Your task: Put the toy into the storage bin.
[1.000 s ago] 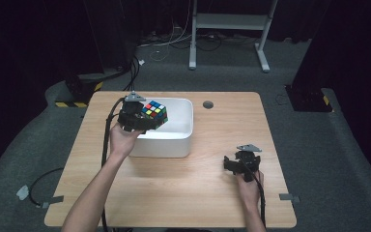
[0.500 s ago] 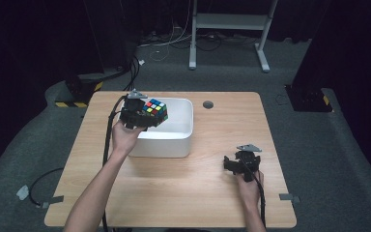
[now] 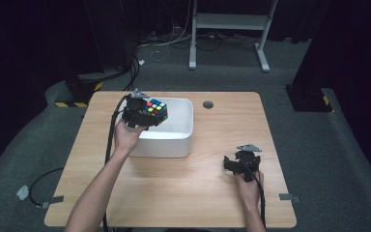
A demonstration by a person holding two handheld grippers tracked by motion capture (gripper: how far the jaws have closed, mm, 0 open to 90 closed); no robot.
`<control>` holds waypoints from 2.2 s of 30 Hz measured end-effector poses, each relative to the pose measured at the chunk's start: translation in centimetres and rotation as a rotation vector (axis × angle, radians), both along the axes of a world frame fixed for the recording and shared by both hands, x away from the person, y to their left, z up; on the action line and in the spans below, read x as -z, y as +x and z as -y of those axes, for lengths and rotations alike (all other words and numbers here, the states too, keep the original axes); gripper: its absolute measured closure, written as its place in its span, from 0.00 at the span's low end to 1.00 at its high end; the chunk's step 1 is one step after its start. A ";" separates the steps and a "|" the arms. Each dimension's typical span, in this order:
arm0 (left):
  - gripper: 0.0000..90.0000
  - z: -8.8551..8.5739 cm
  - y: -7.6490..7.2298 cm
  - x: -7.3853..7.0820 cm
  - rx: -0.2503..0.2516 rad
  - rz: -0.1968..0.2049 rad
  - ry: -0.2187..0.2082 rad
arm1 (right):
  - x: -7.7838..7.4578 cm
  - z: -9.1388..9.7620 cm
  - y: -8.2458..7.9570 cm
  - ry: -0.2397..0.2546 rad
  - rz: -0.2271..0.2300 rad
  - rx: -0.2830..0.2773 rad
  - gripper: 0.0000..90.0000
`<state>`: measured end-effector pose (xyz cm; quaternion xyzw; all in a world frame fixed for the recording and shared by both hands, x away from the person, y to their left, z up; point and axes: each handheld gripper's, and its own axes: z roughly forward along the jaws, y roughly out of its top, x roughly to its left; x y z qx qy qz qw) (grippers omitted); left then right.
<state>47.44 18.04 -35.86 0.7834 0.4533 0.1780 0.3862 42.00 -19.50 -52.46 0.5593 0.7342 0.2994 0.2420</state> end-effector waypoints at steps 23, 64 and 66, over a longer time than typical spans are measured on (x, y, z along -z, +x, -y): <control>0.37 0.0 1.9 1.5 -0.064 -0.013 0.005 | 0.0 0.0 0.0 0.001 -0.001 0.001 0.16; 0.37 0.3 4.2 2.4 -0.147 -0.131 0.124 | 0.0 0.0 0.0 0.000 0.000 0.000 0.16; 0.37 0.4 4.1 2.4 -0.148 -0.131 0.124 | 0.0 0.0 0.0 0.000 0.000 0.000 0.16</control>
